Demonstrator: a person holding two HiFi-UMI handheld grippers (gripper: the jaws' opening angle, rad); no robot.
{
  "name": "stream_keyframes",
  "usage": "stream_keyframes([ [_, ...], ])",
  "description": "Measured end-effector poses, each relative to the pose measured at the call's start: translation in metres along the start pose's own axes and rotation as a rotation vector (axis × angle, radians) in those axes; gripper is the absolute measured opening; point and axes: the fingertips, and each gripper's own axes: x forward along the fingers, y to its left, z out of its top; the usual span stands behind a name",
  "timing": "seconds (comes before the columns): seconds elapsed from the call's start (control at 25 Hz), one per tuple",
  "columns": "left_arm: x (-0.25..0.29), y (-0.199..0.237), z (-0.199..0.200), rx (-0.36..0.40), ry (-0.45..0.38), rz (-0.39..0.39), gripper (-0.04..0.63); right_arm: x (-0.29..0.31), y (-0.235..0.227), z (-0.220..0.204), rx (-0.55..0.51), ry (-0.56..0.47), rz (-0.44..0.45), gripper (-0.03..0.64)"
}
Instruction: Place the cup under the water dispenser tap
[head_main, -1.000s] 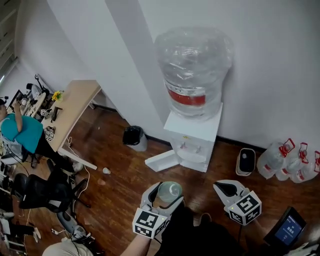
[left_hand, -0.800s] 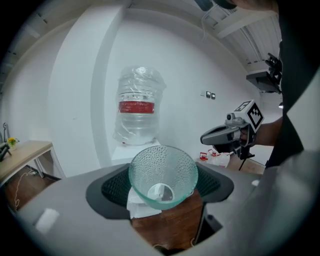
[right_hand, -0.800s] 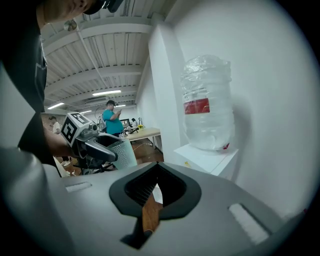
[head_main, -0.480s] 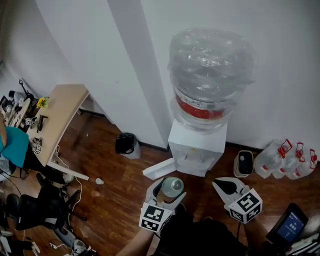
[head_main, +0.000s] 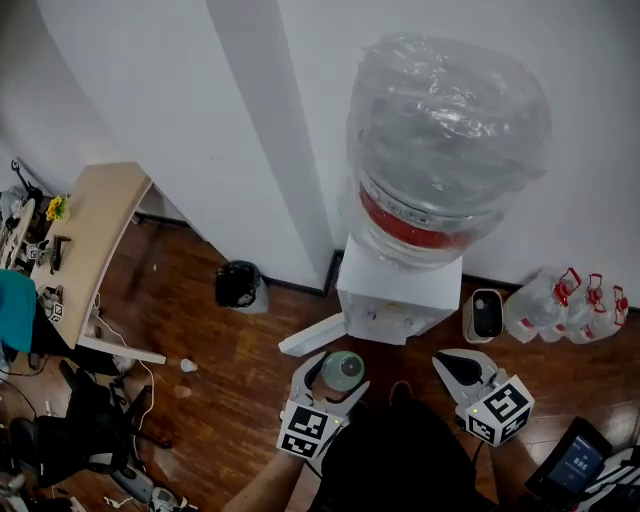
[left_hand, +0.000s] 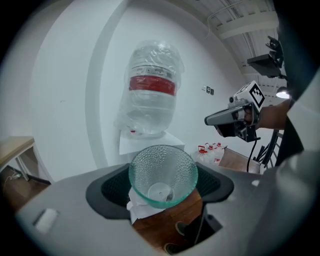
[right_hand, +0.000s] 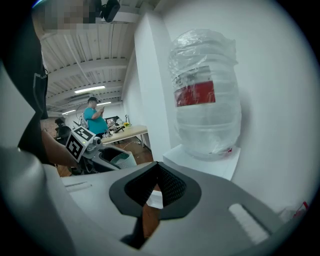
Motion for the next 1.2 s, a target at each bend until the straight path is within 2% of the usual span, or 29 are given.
stream_keyframes([
  [0.2,0.048,0.02,-0.035,-0.028,0.064,0.005,0.382,0.02,-0.019,-0.013,-0.001,0.041,0.025,0.002],
  [0.36,0.089,0.028,-0.068,-0.058,0.083,-0.006,0.382,0.036,-0.033,-0.026,-0.022,0.073,0.041,0.003],
  [0.52,0.133,0.041,-0.117,-0.047,0.15,0.014,0.382,0.044,-0.046,-0.042,-0.026,0.092,0.05,0.002],
  [0.68,0.167,0.055,-0.17,-0.101,0.209,0.027,0.382,0.049,-0.056,-0.057,-0.041,0.121,0.066,0.002],
  [0.76,0.187,0.058,-0.193,-0.101,0.229,0.028,0.382,0.051,-0.064,-0.064,-0.052,0.139,0.065,0.003],
  [0.92,0.221,0.08,-0.228,-0.096,0.237,0.034,0.382,0.07,-0.071,-0.081,-0.071,0.174,0.083,0.002],
  [1.2,0.275,0.097,-0.256,-0.086,0.239,0.041,0.382,0.095,-0.088,-0.106,-0.08,0.189,0.093,0.003],
])
